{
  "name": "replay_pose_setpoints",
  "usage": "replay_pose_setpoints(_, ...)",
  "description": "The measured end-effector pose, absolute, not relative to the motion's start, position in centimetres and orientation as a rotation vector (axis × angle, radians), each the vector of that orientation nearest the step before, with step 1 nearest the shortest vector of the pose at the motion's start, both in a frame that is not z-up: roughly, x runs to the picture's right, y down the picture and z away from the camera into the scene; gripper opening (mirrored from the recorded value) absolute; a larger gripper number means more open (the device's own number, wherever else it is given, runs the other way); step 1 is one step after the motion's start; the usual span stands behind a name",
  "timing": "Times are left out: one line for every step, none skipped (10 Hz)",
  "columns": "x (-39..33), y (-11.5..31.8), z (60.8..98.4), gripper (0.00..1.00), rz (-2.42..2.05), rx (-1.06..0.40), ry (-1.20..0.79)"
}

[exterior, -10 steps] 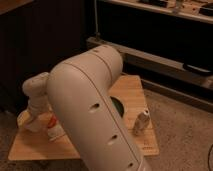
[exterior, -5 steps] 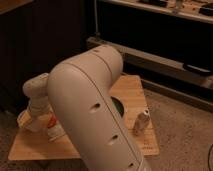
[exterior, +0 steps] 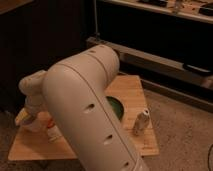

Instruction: Place the ceramic cup in the ceramic bowl

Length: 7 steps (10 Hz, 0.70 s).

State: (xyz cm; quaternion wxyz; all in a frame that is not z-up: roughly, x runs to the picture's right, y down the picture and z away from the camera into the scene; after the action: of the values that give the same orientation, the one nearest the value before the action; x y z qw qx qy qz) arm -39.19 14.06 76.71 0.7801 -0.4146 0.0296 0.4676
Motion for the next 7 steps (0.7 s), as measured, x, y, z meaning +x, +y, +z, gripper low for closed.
replay_pose_setpoints(-39.3, 13.7, 77.2, 0.95, 1.021, -0.889, 0.069)
replay_pose_setpoints(-38.9, 13.3, 77.9, 0.95, 1.039, -0.876, 0.083)
replay_pose_setpoints(-38.4, 13.3, 78.3, 0.95, 1.049, -0.867, 0.089)
replay_pose_setpoints(-38.2, 13.2, 78.6, 0.95, 1.056, -0.862, 0.091)
replay_pose_setpoints(-37.6, 13.0, 78.9, 0.95, 1.069, -0.855, 0.093)
replay_pose_setpoints(-36.9, 12.7, 79.2, 0.95, 1.083, -0.849, 0.093)
replay_pose_setpoints(-36.7, 12.5, 79.3, 0.95, 1.088, -0.845, 0.093)
